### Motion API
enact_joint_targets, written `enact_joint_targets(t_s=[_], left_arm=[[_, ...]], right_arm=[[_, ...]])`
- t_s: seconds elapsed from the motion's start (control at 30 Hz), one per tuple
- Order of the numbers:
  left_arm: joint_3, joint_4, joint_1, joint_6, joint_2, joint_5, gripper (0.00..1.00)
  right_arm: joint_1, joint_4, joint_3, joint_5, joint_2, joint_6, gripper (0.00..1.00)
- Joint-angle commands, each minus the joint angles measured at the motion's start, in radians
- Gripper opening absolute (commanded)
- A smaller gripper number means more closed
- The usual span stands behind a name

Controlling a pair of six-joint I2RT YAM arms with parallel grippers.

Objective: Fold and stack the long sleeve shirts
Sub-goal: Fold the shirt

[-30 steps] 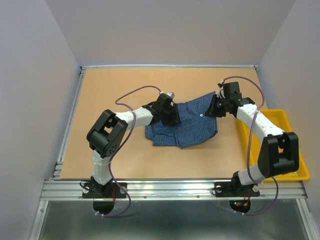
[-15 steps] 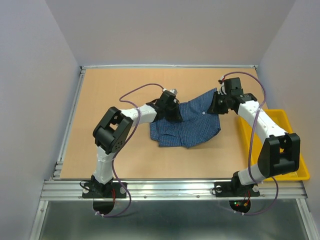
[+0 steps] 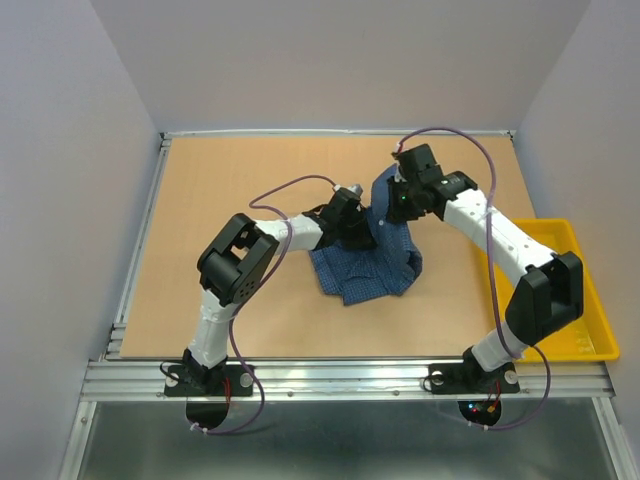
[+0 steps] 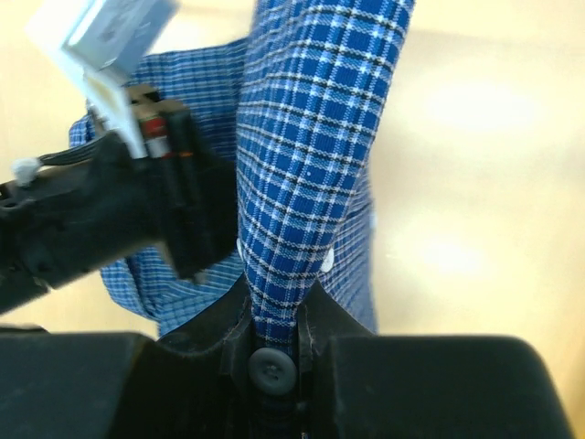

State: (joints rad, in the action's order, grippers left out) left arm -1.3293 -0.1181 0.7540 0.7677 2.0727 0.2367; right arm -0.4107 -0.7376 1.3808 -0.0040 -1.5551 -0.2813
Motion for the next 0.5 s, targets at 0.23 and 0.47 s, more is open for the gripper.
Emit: enact_joint_targets(t_s=[0.23,0.47], left_arm=[[0.128,-0.251,0.016,0.11,-0.042,0.078,0.25],[0.182,-0.276,0.015,0.131,-0.1,0.072,0.33]], right_arm=[[-0.25,-0.046,0.121,0.193,-0.148,-0.082,0.01],[-0.278,-0.048,0.055,0.248,-0.1,-0.088,0.01]])
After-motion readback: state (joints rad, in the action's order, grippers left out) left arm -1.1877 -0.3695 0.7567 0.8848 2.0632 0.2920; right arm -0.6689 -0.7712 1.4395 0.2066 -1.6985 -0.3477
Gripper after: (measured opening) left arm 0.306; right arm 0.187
